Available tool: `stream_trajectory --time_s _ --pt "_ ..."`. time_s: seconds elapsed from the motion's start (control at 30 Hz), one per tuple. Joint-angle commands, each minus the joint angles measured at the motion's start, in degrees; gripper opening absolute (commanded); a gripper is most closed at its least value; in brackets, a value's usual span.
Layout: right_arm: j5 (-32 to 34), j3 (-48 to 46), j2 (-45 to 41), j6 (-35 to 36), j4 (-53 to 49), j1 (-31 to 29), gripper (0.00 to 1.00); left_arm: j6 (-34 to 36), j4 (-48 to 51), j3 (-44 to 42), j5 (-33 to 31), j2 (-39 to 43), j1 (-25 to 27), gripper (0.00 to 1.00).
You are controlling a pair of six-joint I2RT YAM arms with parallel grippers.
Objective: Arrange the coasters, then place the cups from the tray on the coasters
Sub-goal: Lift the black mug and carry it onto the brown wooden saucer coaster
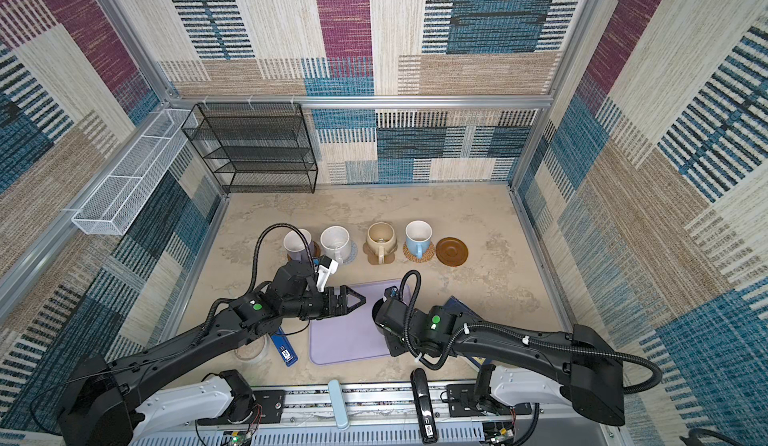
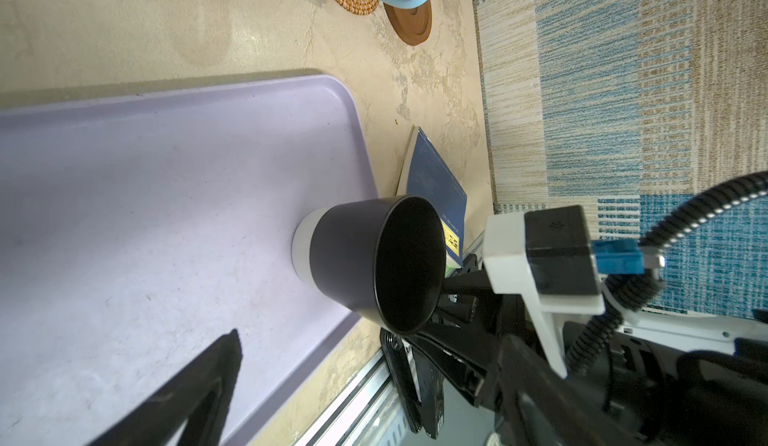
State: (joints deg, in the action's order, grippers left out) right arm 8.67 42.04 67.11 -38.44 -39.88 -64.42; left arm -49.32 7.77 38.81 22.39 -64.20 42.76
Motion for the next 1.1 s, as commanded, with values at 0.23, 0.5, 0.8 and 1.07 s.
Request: stream_trajectory --time_s 0.23,0.5,0.8,1.07 --pt "5.53 1.2 3.74 0.05 3.23 0.0 0.31 0.34 -3.02 0.01 -0.62 -1.43 0.04 0.99" --pt "7.19 2.22 5.16 0.44 4.11 -0.03 0.28 0.54 -2.88 -0.2 -1.3 -1.35 0.04 0.99" --pt "9.04 2.19 6.54 1.16 4.24 -0.03 0.29 0.38 -3.0 -0.36 -1.5 -1.45 0.04 0.99" --pt "9.31 1.59 6.61 3.42 7.46 -0.01 0.25 -0.04 -3.73 -0.75 -1.93 -1.54 0.03 0.99"
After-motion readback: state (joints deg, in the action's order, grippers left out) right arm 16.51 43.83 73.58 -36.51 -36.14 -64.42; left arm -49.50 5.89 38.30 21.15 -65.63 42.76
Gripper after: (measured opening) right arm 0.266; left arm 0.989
